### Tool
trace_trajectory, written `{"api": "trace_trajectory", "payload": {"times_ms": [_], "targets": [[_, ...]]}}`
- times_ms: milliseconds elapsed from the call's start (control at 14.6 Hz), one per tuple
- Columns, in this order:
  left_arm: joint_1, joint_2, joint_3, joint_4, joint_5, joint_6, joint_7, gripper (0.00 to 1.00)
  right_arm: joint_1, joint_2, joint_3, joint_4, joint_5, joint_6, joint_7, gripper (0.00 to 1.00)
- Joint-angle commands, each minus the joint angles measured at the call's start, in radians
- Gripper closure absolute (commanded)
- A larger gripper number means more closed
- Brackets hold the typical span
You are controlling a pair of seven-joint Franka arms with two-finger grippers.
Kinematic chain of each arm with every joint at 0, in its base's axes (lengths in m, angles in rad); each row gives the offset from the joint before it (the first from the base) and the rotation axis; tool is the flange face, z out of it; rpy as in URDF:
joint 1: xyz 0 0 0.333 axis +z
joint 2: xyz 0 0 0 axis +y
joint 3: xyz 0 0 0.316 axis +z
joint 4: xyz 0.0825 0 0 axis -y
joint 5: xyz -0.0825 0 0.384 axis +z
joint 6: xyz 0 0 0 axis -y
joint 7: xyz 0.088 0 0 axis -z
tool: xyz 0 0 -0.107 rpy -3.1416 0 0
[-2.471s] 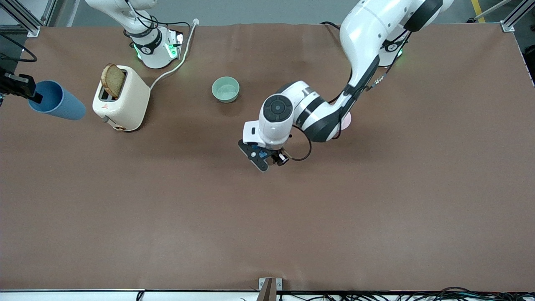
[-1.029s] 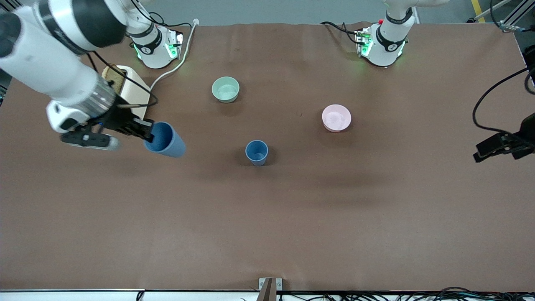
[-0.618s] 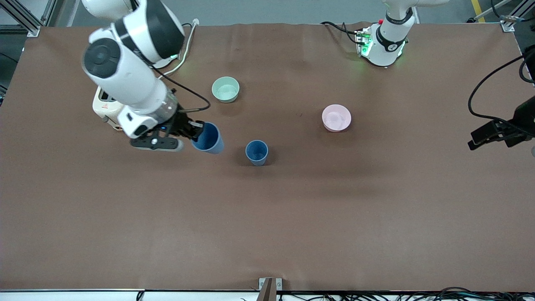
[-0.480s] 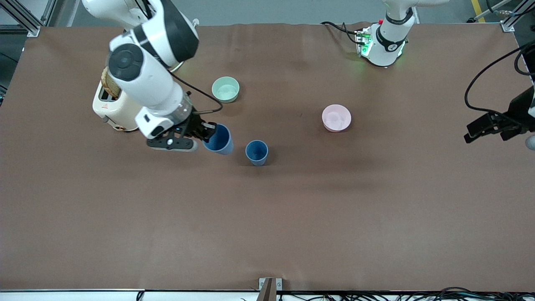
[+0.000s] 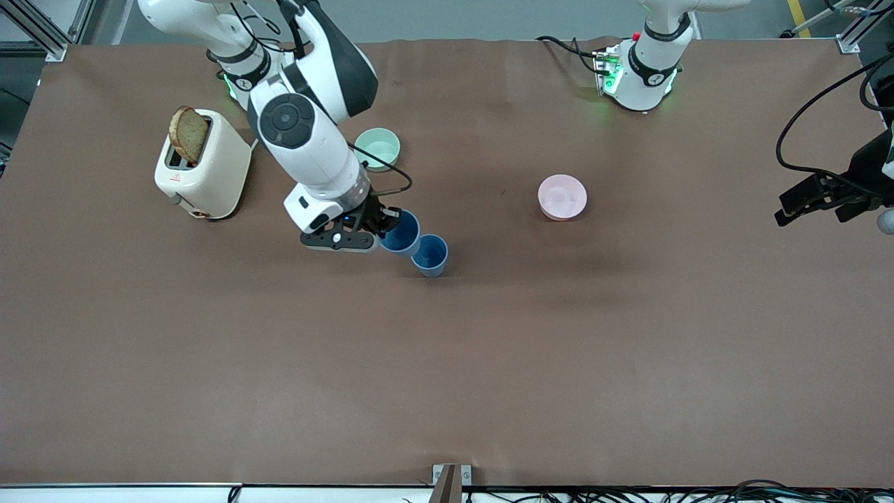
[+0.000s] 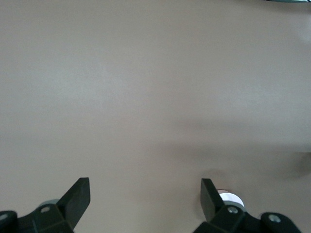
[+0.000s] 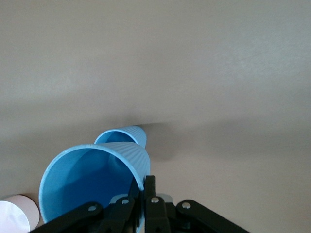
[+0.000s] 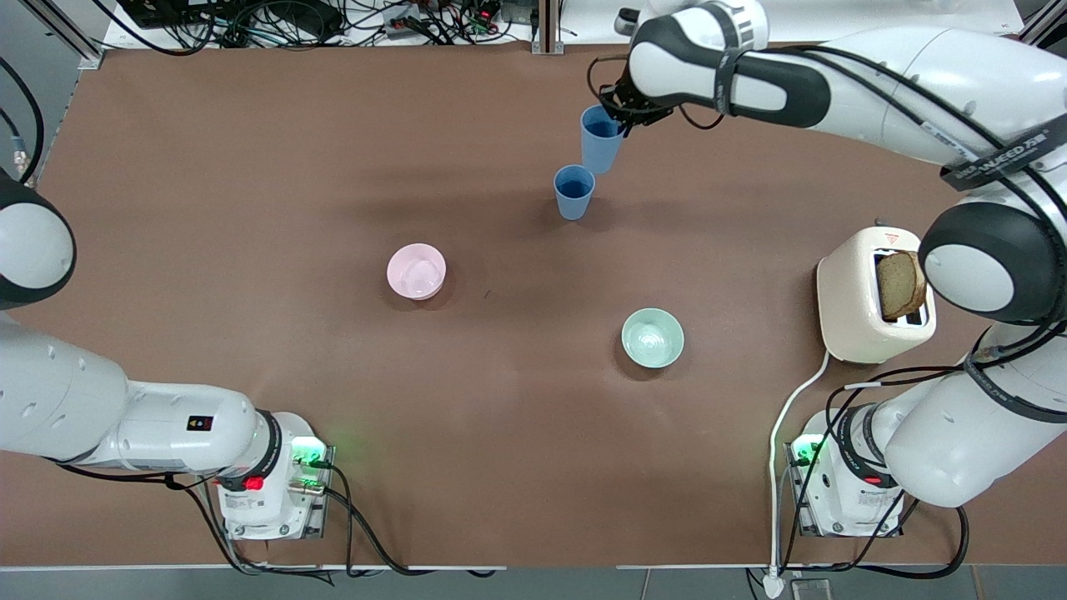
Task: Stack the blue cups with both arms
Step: 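Lower the held cup into the placed cup and open the right gripper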
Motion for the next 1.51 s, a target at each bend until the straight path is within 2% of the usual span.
{"api": "trace_trajectory", "payload": {"times_ms": [0, 892, 1098, 1167, 1235, 1373, 1441], "targets": [[-0.001, 0.01, -0.003, 0.023, 0.011, -0.011, 0.003, 0.0, 0.038, 0.01, -0.01, -0.011, 0.006, 0.024, 0.039, 0.97], [0.001, -0.01, -0.026, 0.011, 0.004, -0.051, -0.014, 0.0, 0.065, 0.074, -0.01, -0.049, 0.004, 0.147, 0.039, 0.96], [0.001, -0.004, -0.026, 0.017, 0.005, -0.042, -0.013, 0.0, 0.067, 0.074, -0.01, -0.059, 0.004, 0.165, 0.039, 0.91], [0.002, -0.007, -0.026, 0.01, 0.002, -0.054, -0.01, 0.0, 0.067, 0.076, -0.01, -0.059, 0.004, 0.165, 0.039, 0.86], [0.002, -0.007, -0.024, 0.013, 0.002, -0.074, 0.001, 0.0, 0.067, 0.077, -0.01, -0.059, 0.004, 0.165, 0.039, 0.73], [-0.004, 0.002, -0.026, 0.025, 0.004, -0.072, -0.014, 0.0, 0.067, 0.076, -0.01, -0.059, 0.004, 0.164, 0.039, 0.23], [0.001, 0.005, -0.026, 0.025, 0.002, -0.071, -0.011, 0.0, 0.065, 0.076, -0.01, -0.057, 0.004, 0.162, 0.038, 0.11]]}}
